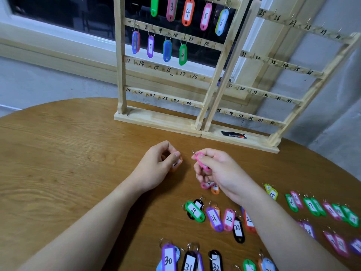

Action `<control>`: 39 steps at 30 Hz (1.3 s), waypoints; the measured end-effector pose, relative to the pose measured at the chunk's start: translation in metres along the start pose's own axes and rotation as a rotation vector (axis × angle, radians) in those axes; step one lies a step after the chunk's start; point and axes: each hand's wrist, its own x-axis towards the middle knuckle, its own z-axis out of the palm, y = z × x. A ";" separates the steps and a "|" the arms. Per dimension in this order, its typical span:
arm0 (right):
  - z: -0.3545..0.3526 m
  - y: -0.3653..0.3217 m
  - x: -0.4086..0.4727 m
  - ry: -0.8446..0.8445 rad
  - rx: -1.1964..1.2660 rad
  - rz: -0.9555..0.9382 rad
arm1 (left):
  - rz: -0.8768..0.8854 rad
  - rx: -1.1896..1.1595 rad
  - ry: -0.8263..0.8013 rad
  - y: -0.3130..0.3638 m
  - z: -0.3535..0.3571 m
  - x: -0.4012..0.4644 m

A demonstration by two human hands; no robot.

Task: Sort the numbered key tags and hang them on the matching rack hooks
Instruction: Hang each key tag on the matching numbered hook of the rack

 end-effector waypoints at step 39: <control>-0.021 -0.160 0.127 0.392 0.182 -0.536 | 0.397 0.402 0.465 0.148 -0.084 0.187</control>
